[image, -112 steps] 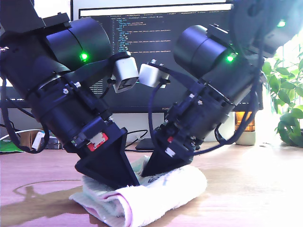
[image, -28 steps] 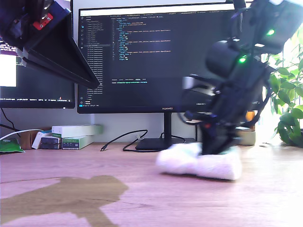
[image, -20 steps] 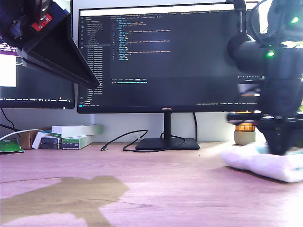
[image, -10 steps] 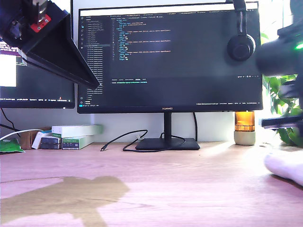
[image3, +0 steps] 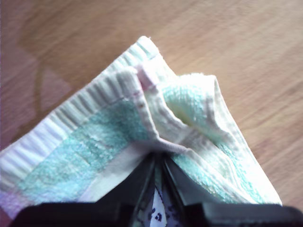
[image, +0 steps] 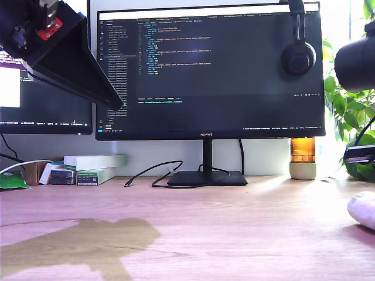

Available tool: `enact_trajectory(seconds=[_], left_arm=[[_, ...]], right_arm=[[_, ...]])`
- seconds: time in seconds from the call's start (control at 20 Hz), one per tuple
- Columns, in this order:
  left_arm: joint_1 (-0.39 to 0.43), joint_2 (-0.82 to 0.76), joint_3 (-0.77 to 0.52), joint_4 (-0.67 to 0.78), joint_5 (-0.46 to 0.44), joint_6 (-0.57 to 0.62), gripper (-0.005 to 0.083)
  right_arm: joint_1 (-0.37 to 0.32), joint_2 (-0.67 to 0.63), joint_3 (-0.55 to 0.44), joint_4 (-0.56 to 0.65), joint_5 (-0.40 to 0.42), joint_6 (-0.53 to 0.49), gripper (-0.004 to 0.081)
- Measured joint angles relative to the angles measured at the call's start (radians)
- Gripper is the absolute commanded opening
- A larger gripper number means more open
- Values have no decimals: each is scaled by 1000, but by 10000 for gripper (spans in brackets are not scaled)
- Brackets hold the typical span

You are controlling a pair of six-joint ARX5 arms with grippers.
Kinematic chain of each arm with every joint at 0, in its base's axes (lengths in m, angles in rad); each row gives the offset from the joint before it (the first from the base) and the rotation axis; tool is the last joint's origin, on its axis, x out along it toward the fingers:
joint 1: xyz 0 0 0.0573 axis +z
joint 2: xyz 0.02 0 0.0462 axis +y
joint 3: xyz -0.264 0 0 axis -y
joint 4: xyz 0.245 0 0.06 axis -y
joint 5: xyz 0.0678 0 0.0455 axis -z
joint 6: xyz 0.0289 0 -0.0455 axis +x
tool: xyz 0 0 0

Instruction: Fold the tea towel to a neat square and place it to the right

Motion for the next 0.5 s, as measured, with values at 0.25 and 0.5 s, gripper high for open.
enact_trajectory(seconds=[0.25, 0.5], left_arm=[[0, 0, 0, 12, 5, 0, -24], [0, 0, 0, 35, 8, -1, -24]], right_arm=[[1, -20, 0, 2, 16, -38, 40], [6, -180, 0, -10, 9, -153, 6]])
